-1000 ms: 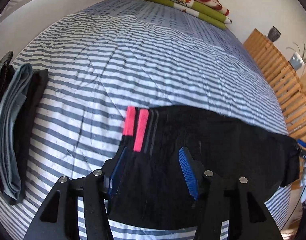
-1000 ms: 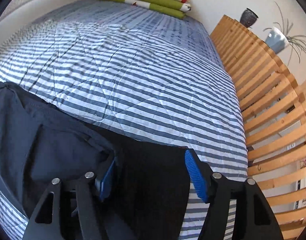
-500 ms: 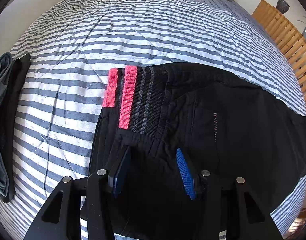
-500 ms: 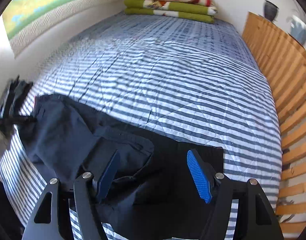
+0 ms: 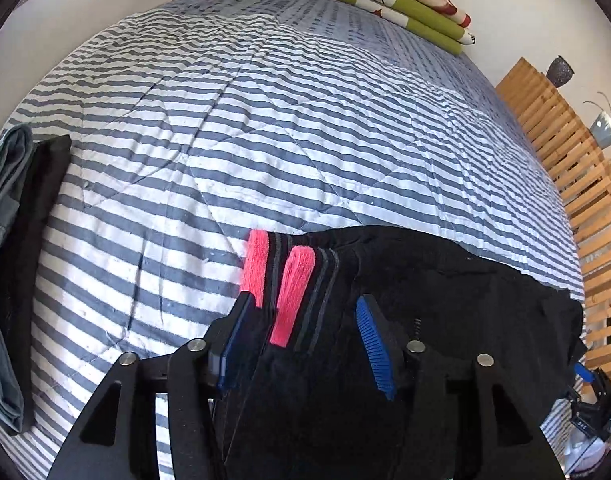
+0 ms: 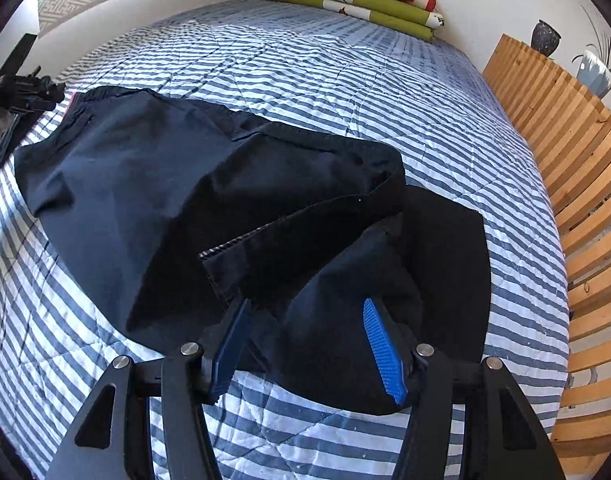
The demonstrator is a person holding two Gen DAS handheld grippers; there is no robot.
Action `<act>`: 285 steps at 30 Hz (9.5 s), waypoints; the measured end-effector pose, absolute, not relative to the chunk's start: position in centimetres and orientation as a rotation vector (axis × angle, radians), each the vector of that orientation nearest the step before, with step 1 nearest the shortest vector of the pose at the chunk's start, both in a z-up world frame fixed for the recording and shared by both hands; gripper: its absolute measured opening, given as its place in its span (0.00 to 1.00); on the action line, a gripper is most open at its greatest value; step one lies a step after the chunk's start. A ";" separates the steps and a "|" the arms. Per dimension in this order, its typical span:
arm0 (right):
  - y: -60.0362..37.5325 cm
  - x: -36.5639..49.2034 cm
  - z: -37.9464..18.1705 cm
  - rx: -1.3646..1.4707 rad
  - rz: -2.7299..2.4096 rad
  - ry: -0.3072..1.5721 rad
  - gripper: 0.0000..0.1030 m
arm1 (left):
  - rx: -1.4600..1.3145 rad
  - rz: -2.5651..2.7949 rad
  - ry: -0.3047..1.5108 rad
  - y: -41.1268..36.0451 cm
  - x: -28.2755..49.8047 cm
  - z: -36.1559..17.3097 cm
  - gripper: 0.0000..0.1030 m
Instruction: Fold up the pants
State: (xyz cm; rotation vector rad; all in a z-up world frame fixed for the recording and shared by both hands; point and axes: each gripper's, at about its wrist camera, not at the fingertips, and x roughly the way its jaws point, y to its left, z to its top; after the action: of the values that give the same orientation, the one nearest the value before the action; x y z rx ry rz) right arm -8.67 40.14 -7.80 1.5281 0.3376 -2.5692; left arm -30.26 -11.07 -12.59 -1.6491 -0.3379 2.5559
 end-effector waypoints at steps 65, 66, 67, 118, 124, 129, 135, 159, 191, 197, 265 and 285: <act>54.5 -4.6 -4.5 1.416 -2.784 -0.249 0.62 | -1.668 2.381 -0.158 -5.3 -26.4 -16.7 0.10; 53.3 -4.2 -4.8 1.437 -2.781 -0.128 0.62 | -1.667 2.383 -0.158 -5.3 -26.3 -16.6 0.10; 52.2 -4.0 -5.3 1.456 -2.785 0.010 0.62 | -1.667 2.385 -0.159 -5.3 -26.3 -16.6 0.10; 45.2 -12.6 -8.9 1.824 -2.593 0.613 0.12 | -1.654 2.393 -0.153 -4.9 -26.3 -16.7 0.10; 51.8 -19.2 -9.5 1.998 -2.815 0.658 0.29 | -1.663 2.393 -0.146 -4.9 -26.2 -16.5 0.10; 53.5 -17.7 -6.6 1.887 -2.939 0.366 0.38 | -1.658 2.379 -0.176 -5.4 -26.1 -16.2 0.10; 47.5 -12.3 -4.5 1.714 -2.724 0.157 0.38 | -1.653 2.438 -0.171 -5.7 -25.8 -15.1 0.09; 28.5 -22.0 -8.3 1.497 -2.439 0.456 0.43 | -1.656 2.486 -0.267 -12.3 -30.4 -13.5 0.48; 25.4 -27.7 -11.5 1.520 -2.488 0.689 0.08 | -1.625 2.623 -0.241 -12.6 -32.2 -12.9 0.14; 30.9 -21.9 -3.7 1.411 -2.568 0.289 0.27 | -1.471 2.632 -0.127 -11.8 -27.2 -7.7 0.14; 19.3 -6.1 -9.7 1.164 -2.052 0.222 0.12 | -1.707 2.333 -0.032 -7.6 -25.5 -16.8 0.23; 24.9 -6.8 -7.1 1.304 -2.319 0.001 0.28 | -1.480 2.351 0.116 -2.1 -19.6 -10.9 0.23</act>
State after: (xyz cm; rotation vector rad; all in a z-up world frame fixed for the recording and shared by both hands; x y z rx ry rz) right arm -6.80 24.85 -7.07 1.3041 0.0010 -2.3185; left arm -19.64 -2.09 -10.91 -1.4797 0.1165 2.3513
